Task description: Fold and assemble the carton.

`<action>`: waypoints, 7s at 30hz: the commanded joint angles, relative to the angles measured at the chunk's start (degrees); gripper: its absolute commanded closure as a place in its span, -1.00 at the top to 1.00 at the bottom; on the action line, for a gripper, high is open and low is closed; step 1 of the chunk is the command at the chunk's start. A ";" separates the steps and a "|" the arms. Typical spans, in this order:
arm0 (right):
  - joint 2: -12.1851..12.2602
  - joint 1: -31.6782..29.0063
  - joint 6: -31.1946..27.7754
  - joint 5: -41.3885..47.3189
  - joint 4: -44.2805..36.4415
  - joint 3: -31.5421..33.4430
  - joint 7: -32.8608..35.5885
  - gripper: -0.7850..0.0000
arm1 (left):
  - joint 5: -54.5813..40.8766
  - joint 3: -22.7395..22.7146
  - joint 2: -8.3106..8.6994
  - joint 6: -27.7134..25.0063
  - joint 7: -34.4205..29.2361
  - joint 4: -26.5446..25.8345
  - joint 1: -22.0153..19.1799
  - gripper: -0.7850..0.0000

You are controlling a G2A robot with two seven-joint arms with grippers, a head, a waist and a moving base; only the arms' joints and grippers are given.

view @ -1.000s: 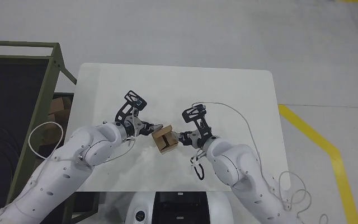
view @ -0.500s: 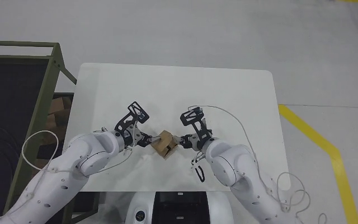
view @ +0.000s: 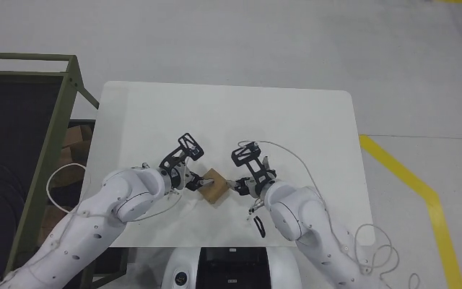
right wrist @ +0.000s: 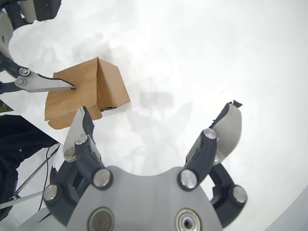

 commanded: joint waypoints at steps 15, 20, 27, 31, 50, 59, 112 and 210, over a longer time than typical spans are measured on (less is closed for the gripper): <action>0.10 -5.75 1.92 -2.82 0.77 0.50 -9.17 1.00 | -3.80 2.17 -1.47 -4.06 -3.94 3.47 -3.34 1.00; 0.10 -5.75 1.92 -2.82 0.77 0.50 -9.17 1.00 | -5.19 1.49 -1.70 -3.15 -4.91 3.70 -3.67 1.00; 0.91 -8.04 -6.42 -7.80 1.03 0.15 -16.25 1.00 | -7.41 -0.78 -1.55 -4.81 -5.57 3.01 -2.77 1.00; 1.58 -10.50 -10.00 -14.61 0.40 -0.63 -20.09 1.00 | -7.83 -1.76 -1.45 -5.78 -6.26 2.94 -2.28 1.00; 2.91 -17.74 -15.59 -26.65 -1.28 -0.96 -30.81 1.00 | -4.69 -0.32 -2.02 -8.13 -8.72 3.32 -2.61 1.00; 1.50 -14.58 -11.72 -28.39 1.24 -4.36 -26.86 1.00 | -4.98 -0.02 -2.35 -8.03 -9.54 3.52 -2.97 1.00; -0.10 -16.95 -10.57 -37.41 1.39 -7.09 -28.11 1.00 | -24.77 -0.42 -1.89 -21.00 -18.49 11.16 -7.78 0.65; -0.19 -13.51 -2.97 -39.41 3.86 -11.59 -26.96 1.00 | -30.35 0.30 -1.09 -21.87 -16.05 14.94 -9.57 0.00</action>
